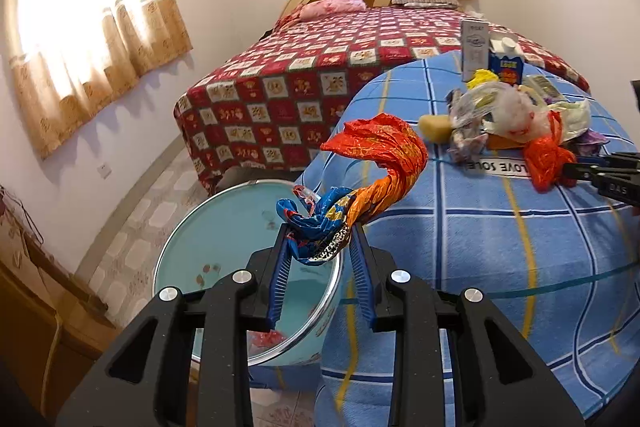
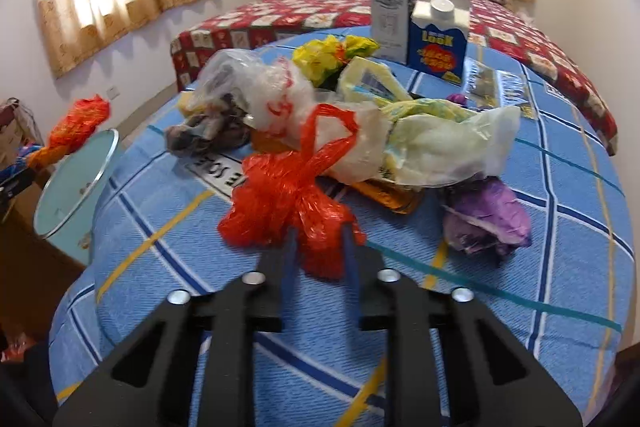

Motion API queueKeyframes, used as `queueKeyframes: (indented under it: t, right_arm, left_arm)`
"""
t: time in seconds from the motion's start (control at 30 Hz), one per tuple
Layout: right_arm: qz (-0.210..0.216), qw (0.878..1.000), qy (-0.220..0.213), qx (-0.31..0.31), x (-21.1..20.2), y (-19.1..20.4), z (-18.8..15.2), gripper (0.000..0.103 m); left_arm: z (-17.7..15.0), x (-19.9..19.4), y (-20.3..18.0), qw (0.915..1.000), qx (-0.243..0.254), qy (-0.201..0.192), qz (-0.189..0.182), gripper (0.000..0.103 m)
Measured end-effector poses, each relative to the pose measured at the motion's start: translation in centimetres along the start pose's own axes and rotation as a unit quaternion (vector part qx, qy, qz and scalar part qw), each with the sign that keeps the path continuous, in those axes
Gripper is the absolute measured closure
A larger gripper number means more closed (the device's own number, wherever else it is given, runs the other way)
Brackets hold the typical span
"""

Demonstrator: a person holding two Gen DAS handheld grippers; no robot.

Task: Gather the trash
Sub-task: 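Carry both items over the bin and release them from both grippers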

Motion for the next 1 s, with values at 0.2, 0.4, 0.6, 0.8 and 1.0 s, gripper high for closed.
queueKeyframes:
  t: [0.2,0.4,0.6,0.8,1.0]
  right_arm:
    - [-0.008,0.998,-0.061,-0.014,-3.6,1.8,1.8,0.091]
    - [-0.006,0.994,-0.095,-0.046,-5.2,4.0,4.9,0.091]
    - [0.013,0.992,-0.099,-0.079,-3.7,7.2,7.5,0.091]
    - [0.033,0.988,-0.105,-0.111,-2.5,10.7,9.8,0.091]
    - [0.053,0.984,-0.104,-0.137,-1.0,14.3,11.5,0.091]
  left_arm:
    - [0.4,-0.2,1.2,0.9998,-0.010,-0.008,0.014,0.074]
    - [0.3,-0.2,3.5,0.9990,-0.015,-0.008,0.041,0.074]
    - [0.0,0.2,6.4,0.9973,-0.030,0.000,0.067,0.074]
    - [-0.4,0.5,8.9,0.9950,-0.042,0.006,0.090,0.074]
    - [-0.9,1.1,11.0,0.9926,-0.051,0.015,0.109,0.073]
Point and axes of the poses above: each gripper's, at about its wrist camera, not at the fingertips, and x roughly the way its jaws point, y to its left, z to its top, the point moved 10 cm from there along x, roughly the way its jaws point, and after that the axes turned 13 degrees about -x, right-handed, at the moved point
